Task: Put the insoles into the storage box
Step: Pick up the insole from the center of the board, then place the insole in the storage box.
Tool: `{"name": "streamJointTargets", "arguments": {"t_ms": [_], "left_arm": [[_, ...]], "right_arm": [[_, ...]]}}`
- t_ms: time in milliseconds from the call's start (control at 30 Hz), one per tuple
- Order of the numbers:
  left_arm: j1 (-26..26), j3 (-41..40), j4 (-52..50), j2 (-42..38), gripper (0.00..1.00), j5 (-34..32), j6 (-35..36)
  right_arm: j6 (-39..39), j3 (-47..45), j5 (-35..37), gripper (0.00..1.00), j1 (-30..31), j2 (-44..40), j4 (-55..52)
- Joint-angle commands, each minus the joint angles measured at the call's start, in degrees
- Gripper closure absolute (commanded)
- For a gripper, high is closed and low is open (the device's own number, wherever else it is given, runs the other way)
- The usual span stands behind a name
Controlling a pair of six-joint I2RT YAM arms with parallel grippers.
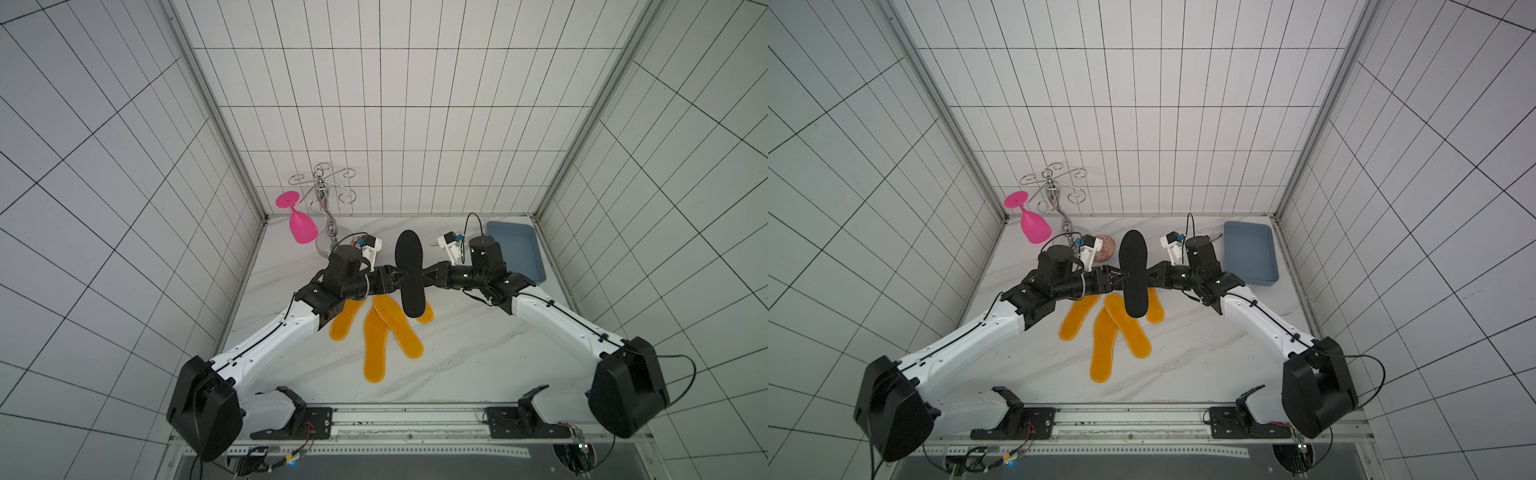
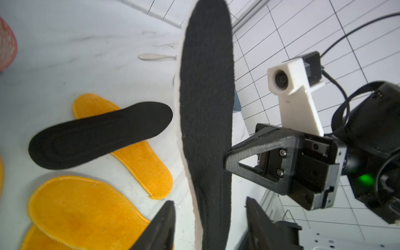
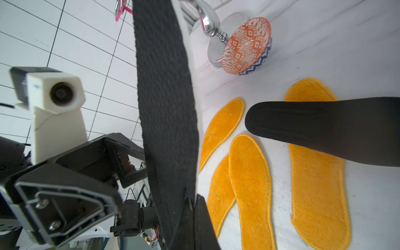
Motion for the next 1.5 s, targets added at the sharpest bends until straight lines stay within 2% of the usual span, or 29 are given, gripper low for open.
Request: {"name": "streamJointTargets", "arguments": {"t_ms": [0, 133, 233, 267, 467, 700, 933, 1100, 1233, 1467], "left_arm": [[0.50, 2.35, 1.25, -0.14, 0.27, 1.21, 3.45], [0.43, 1.22, 4.95, -1.36, 0.09, 1.28, 6.13], [0.42, -0.36, 9.35, -1.30, 0.05, 1.89, 6.93], [0.42, -0.84, 10.78, -0.95, 0.01, 2.27, 6.93], [-0.17, 0.28, 18.26, 3.71, 0.01, 4.93, 5.93], [-0.56, 4.89, 17.69, 8.64, 0.01, 6.10, 7.54], [-0.56, 5.19, 14.34, 8.33, 0.01, 4.06, 9.56], [-0.59, 3.46, 14.31, 7.29, 0.01, 2.81, 9.05], [-0.36, 2.64, 14.19, 7.25, 0.01, 2.23, 9.15], [0.09, 3.83, 12.55, 9.57, 0.01, 2.55, 8.86]], "right_arm": [[-3.72, 3.49, 0.94, 1.00, -2.46, -2.37, -6.08], [-6.16, 4.79, 2.00, 1.00, -5.90, -3.11, -11.77], [-12.21, 7.53, 3.91, 1.00, -9.20, -2.97, -20.71], [-13.99, 8.58, 4.00, 1.00, -10.60, -2.73, -23.34], [-26.38, 18.75, 4.91, 1.00, -16.54, 3.53, -39.49], [-32.60, 25.83, 13.69, 1.00, -26.55, 12.17, -41.81], [-36.17, 36.05, 18.41, 1.00, -34.90, 23.95, -42.11], [-37.36, 47.97, 18.41, 1.00, -40.20, 34.49, -44.62], [-39.62, 60.21, 19.25, 1.00, -41.94, 43.90, -49.69], [-37.22, 69.79, 15.90, 1.00, -43.58, 54.42, -51.17]]}}
